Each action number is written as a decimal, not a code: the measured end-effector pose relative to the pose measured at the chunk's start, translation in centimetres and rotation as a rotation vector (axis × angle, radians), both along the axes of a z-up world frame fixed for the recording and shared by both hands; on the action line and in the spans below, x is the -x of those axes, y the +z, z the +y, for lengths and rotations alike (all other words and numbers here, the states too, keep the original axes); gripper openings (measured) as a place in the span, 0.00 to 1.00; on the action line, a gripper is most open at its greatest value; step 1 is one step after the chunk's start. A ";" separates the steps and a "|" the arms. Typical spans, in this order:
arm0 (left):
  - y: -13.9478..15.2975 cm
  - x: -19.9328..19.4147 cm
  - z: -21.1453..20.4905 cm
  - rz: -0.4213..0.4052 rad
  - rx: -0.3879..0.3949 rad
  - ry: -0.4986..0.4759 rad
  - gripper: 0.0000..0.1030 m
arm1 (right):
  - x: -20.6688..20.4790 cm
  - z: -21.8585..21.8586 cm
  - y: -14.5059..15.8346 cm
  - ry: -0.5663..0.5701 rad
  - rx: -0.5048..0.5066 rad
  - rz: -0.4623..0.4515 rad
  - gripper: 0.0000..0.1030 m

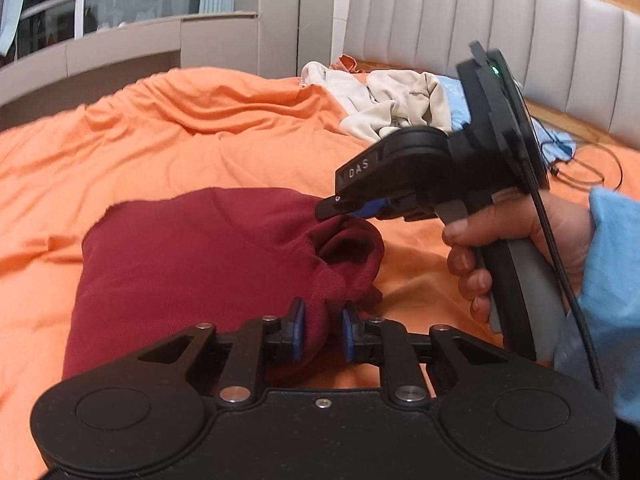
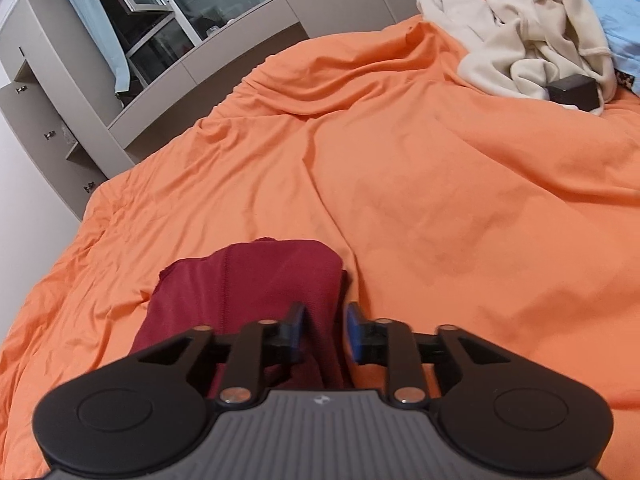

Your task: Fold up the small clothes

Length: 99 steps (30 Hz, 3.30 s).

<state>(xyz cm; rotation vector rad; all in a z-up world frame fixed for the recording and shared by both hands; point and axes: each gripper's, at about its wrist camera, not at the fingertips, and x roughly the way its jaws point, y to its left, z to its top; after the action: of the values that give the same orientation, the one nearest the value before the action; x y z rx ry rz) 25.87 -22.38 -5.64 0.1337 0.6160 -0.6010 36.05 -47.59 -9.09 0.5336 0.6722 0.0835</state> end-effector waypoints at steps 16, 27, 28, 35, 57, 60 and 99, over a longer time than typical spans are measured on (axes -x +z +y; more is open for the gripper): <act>3.1 1.3 3.8 0.031 0.107 0.109 0.96 | 3.2 1.0 -0.7 -0.049 0.143 0.080 0.87; 3.0 0.7 9.3 0.097 0.105 0.308 0.99 | 5.6 4.0 -1.0 -0.067 0.324 0.103 0.97; 3.0 0.7 9.7 0.102 0.102 0.318 0.99 | 5.9 4.2 -0.9 -0.075 0.335 0.094 0.98; 2.6 1.1 12.0 0.117 0.089 0.358 0.99 | 9.0 5.0 -0.4 -0.117 0.344 0.054 1.00; 1.9 -0.3 15.1 0.141 0.075 0.414 0.99 | 13.2 7.5 1.7 -0.062 0.321 -0.219 1.00; 1.7 -0.5 15.2 0.145 0.073 0.412 0.99 | 12.9 7.7 1.4 -0.058 0.333 -0.197 1.00; -2.9 -10.9 17.3 0.296 0.298 0.312 0.99 | 0.0 2.5 -0.7 0.021 0.082 -0.051 0.20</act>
<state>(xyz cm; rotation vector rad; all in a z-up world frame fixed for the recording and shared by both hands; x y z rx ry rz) 36.78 -5.08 -8.55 -0.3325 0.8068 -0.4046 36.08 -45.12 -9.79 0.4442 0.6286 0.0886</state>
